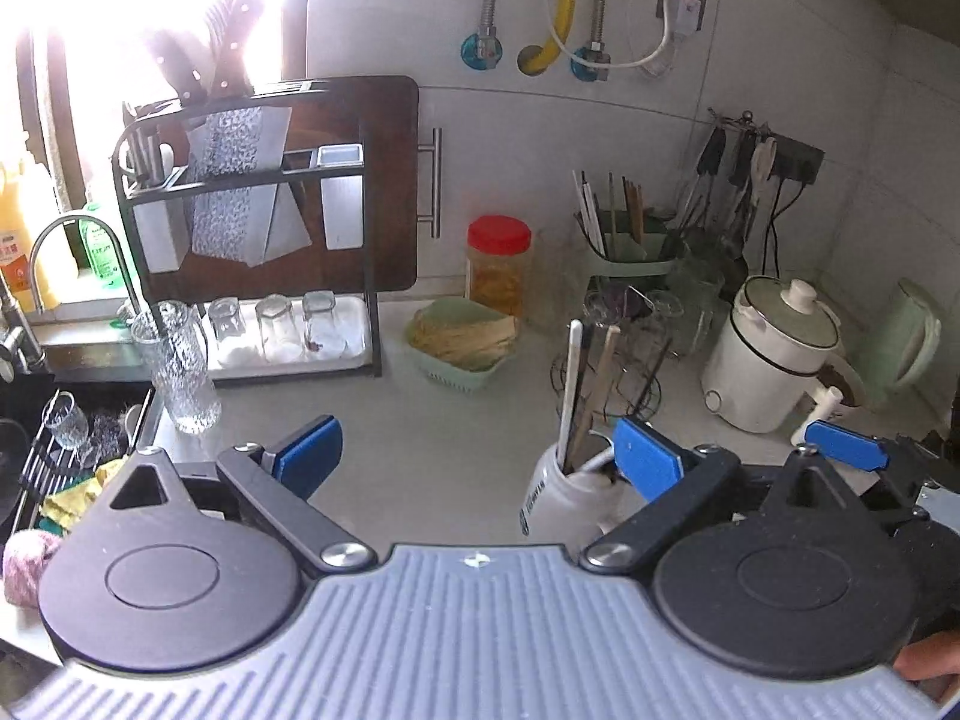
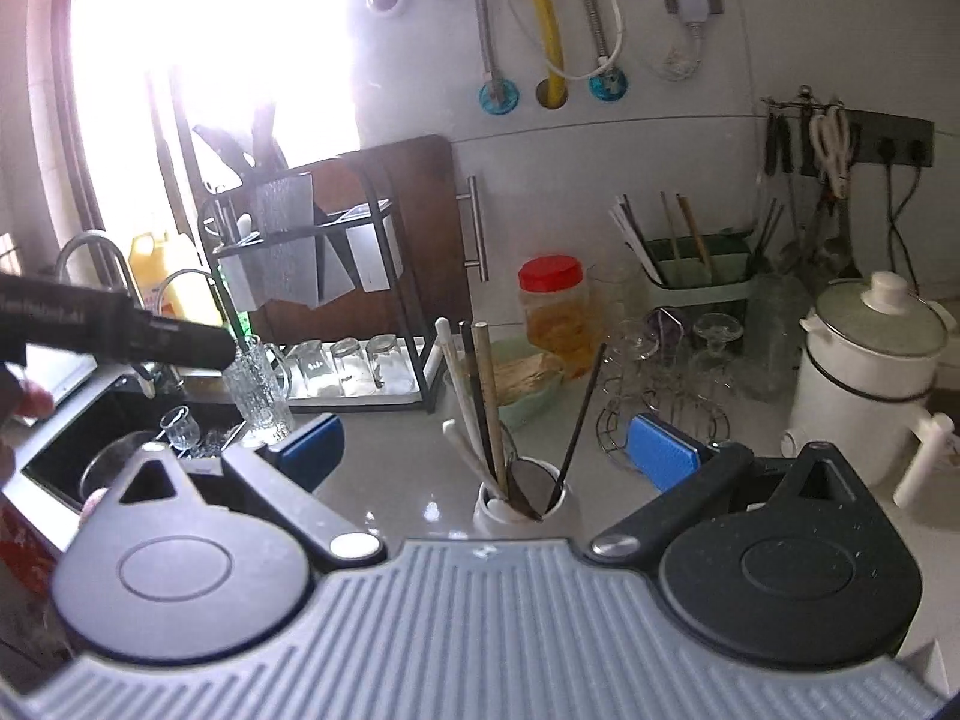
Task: Organize utensils
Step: 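Lower the white stick into the mug and open the left tool, then set the white mug down on the counter with the right tool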
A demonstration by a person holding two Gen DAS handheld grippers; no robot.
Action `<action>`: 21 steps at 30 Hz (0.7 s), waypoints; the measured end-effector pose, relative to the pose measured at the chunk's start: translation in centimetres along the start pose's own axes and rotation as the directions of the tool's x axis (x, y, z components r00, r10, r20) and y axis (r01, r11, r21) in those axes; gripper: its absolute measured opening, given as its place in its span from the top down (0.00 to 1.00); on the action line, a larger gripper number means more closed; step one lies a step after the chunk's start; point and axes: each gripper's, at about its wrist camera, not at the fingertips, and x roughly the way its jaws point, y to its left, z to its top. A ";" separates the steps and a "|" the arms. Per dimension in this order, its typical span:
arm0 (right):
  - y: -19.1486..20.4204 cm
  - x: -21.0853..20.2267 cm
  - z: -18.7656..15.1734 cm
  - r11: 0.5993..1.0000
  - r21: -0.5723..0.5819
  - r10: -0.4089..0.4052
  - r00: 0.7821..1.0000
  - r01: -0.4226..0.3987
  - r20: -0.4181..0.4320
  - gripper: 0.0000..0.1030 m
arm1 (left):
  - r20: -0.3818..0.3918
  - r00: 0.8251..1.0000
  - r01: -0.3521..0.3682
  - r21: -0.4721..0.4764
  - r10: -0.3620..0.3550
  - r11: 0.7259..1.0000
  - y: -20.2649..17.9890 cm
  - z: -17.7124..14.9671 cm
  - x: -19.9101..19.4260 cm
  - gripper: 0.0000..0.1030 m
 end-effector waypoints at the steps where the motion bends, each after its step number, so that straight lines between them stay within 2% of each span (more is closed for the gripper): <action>1: 0.1 -0.4 -0.2 1.000 0.007 -0.005 1.000 0.004 0.001 0.00 | -0.001 1.000 0.003 0.002 -0.003 1.000 0.0 -0.4 -0.4 0.04; 21: 2.6 -6.8 -3.7 0.996 0.022 -0.085 0.996 0.084 0.021 0.00 | -0.039 0.999 0.025 0.002 -0.025 1.000 0.5 -7.4 -5.3 0.04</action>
